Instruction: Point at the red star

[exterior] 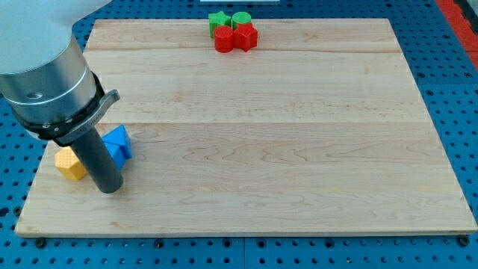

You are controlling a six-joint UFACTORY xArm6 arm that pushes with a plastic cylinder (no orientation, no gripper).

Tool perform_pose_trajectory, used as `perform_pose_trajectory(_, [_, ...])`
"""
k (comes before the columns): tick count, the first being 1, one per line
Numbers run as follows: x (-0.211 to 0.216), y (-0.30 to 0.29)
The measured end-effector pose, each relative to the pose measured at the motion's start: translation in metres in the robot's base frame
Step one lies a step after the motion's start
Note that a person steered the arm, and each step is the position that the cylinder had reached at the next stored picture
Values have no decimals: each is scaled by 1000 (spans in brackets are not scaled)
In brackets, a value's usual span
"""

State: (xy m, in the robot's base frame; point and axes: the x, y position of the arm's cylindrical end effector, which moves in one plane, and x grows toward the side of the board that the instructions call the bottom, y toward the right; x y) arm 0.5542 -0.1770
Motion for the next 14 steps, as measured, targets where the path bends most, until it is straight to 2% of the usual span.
perform_pose_trajectory(2, [-4, 16])
perform_pose_trajectory(3, [-37, 59])
perform_pose_trajectory(5, [-62, 69])
perform_pose_trajectory(6, [-93, 109])
perform_pose_trajectory(8, [-155, 273])
perform_pose_trajectory(9, [-209, 334])
perform_pose_trajectory(11, [-318, 348])
perform_pose_trajectory(12, [-344, 335])
perform_pose_trajectory(13, [-346, 287])
perform_pose_trajectory(14, [-350, 268])
